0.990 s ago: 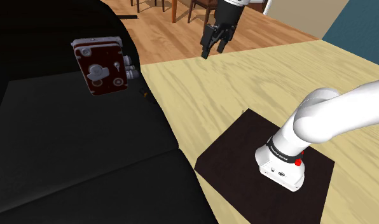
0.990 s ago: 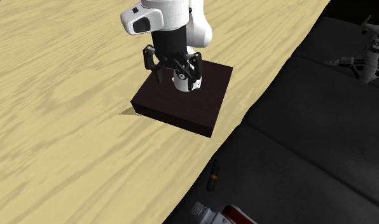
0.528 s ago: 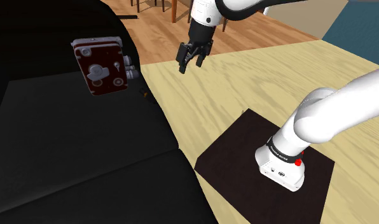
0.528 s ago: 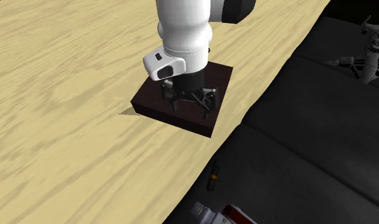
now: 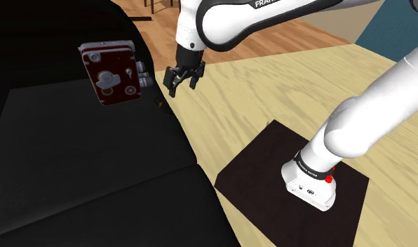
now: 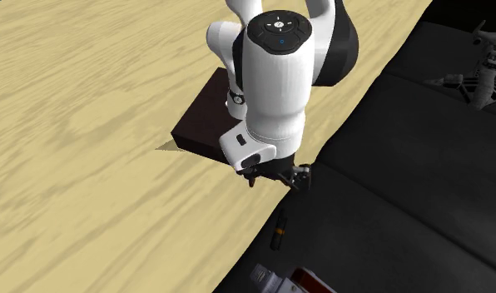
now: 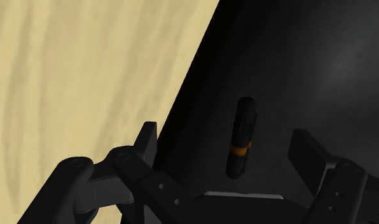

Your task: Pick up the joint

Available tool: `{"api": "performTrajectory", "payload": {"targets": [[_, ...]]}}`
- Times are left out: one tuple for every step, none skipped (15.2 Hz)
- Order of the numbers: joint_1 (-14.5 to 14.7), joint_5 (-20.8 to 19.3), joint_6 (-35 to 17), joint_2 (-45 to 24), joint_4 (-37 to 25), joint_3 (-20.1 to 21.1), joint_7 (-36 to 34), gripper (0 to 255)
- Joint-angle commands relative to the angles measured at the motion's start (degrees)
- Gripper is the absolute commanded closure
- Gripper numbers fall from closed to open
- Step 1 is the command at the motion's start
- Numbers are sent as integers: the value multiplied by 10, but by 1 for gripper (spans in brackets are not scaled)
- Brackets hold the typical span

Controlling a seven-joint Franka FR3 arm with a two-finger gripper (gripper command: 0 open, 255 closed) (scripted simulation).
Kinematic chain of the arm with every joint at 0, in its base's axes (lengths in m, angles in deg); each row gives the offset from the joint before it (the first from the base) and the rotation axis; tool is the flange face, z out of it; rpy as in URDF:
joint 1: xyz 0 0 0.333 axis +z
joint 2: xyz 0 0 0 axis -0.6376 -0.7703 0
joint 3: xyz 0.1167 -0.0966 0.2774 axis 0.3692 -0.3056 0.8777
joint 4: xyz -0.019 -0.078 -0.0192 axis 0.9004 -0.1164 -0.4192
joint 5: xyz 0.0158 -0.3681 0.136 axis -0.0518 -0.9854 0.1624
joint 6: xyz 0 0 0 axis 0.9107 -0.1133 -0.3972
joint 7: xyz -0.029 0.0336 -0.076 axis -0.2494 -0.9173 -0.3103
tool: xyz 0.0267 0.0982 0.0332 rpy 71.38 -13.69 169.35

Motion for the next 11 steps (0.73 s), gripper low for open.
{"api": "performTrajectory", "payload": {"targets": [[2,-17,-23,-42,-18,14,-23,0],[4,-28,-33,-65,-30,20,-36,0],[7,-40,-41,-87,-43,25,-49,0],[9,-50,-47,-105,-53,28,-59,0],[10,-52,-55,-109,-49,27,-60,0],[11,-54,-62,-113,-45,27,-62,0],[11,-56,-70,-117,-41,27,-63,0],[12,-59,-77,-121,-37,27,-64,0],[12,-61,-85,-125,-33,27,-66,0],[12,-64,-92,-129,-30,27,-67,0],[13,-66,-100,-134,-26,27,-69,0]]}}
